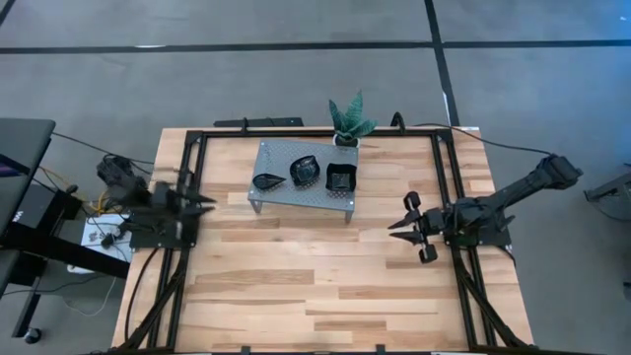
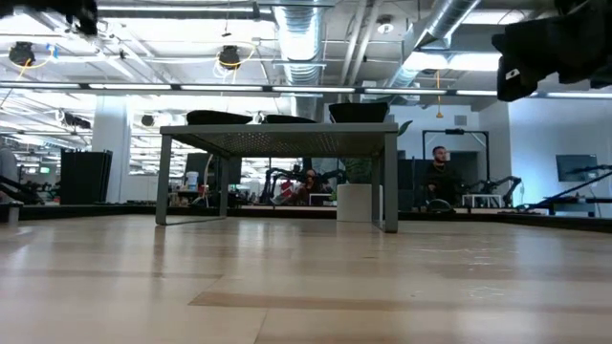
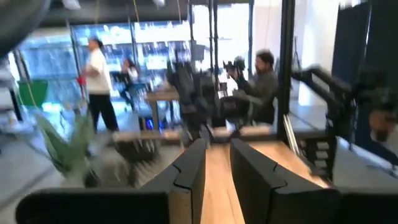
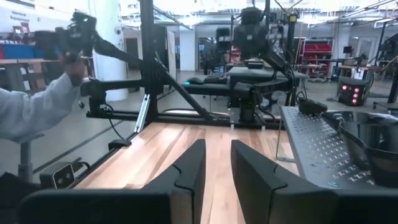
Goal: Pick & Place Mini shaped plates
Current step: Return to Home Position
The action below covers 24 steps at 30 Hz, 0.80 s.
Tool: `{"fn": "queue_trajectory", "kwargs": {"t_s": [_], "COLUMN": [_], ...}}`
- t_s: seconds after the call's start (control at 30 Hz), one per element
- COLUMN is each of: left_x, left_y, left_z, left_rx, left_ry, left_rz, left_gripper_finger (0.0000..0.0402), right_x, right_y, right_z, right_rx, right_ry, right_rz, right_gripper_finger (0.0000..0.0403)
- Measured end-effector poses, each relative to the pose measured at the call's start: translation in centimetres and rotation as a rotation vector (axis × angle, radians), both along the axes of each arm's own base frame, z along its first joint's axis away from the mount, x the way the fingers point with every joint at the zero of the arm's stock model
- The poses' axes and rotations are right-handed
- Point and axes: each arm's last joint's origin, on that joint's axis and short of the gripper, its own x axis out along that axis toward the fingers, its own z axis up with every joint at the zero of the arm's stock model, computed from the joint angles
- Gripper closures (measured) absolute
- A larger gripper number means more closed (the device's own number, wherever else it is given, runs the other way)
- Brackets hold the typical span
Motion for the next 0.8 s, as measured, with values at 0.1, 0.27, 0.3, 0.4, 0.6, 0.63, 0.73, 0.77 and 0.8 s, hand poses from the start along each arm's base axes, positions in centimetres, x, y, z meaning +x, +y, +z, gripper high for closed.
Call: {"fn": "queue_trajectory", "kwargs": {"t_s": [0.1,0.27,0.3,0.4,0.6,0.63,0.73,0.77,0.8], "left_x": [-1.2,-2.1,-1.9,-1.1,0.3,0.6,1.3,1.5,1.8], "left_y": [1.1,1.8,1.8,1.0,-0.7,-1.0,-1.7,-1.9,-2.1], "left_z": [2.7,3.6,3.1,1.1,-0.6,-1.2,-2.7,-3.4,-4.1], "left_rx": [-0.003,-0.013,-0.009,0.014,-0.006,0.010,0.012,0.013,0.014], "left_ry": [-0.067,-0.025,0.007,0.079,-0.025,-0.035,-0.057,-0.054,-0.053], "left_rz": [0.008,0.002,-0.001,-0.008,-0.113,-0.145,-0.181,-0.173,-0.167], "left_gripper_finger": [0.0325,0.0325,0.0325,0.0325,0.0325,0.0325,0.0325,0.0325,0.0325], "right_x": [-0.2,-0.6,-0.7,-1.1,-1.6,-1.7,-1.8,-1.8,-1.9], "right_y": [-0.1,-0.2,-0.3,-0.4,-0.6,-0.6,-0.7,-0.7,-0.7], "right_z": [-0.1,-0.2,-0.2,-0.2,-0.5,-0.5,-0.4,-0.3,-0.3], "right_rx": [-0.006,-0.014,-0.024,-0.063,-0.068,-0.069,-0.077,-0.083,-0.085], "right_ry": [0.015,0.028,0.025,0.021,0.047,0.047,0.032,0.028,0.024], "right_rz": [0.003,0.004,0.005,0.012,0.017,0.016,0.015,0.015,0.015], "right_gripper_finger": [0.0332,0.0332,0.0332,0.0332,0.0332,0.0332,0.0332,0.0332,0.0332]}}
